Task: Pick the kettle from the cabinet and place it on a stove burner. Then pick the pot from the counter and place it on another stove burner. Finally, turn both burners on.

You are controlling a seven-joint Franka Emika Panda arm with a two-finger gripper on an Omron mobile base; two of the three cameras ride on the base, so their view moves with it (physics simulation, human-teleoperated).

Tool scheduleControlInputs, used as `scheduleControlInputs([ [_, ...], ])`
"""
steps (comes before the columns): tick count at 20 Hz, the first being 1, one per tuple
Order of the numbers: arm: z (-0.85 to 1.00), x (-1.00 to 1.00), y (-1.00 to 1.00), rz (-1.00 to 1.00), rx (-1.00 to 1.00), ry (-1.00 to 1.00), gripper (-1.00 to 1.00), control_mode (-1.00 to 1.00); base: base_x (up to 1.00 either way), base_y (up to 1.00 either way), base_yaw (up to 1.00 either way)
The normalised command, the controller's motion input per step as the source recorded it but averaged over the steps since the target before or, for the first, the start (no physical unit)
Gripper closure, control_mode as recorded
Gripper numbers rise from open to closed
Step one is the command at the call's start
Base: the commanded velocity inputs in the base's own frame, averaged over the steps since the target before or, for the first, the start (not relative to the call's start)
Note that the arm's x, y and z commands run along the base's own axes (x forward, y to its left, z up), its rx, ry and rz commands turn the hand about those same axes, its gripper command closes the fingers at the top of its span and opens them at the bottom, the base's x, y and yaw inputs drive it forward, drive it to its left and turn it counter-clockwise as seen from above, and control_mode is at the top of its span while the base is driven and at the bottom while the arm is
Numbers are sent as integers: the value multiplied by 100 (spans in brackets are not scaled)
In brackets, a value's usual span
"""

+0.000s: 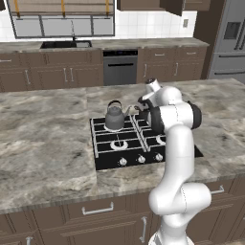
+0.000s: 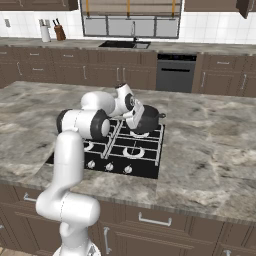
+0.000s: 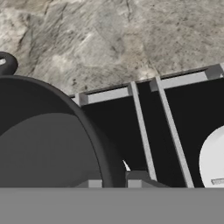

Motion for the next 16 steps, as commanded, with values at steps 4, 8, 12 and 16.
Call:
scheduleControlInputs([
  [4,0,-20,-14,0,0,-2,-100,-100,0,0,0],
  [8,0,-25,-15,-1,0,-2,-100,-100,0,0,0],
  [12,0,-19,-8,-1,0,0,-100,-100,0,0,0],
  [16,0,-16,-4,0,0,0,-100,-100,0,0,0],
])
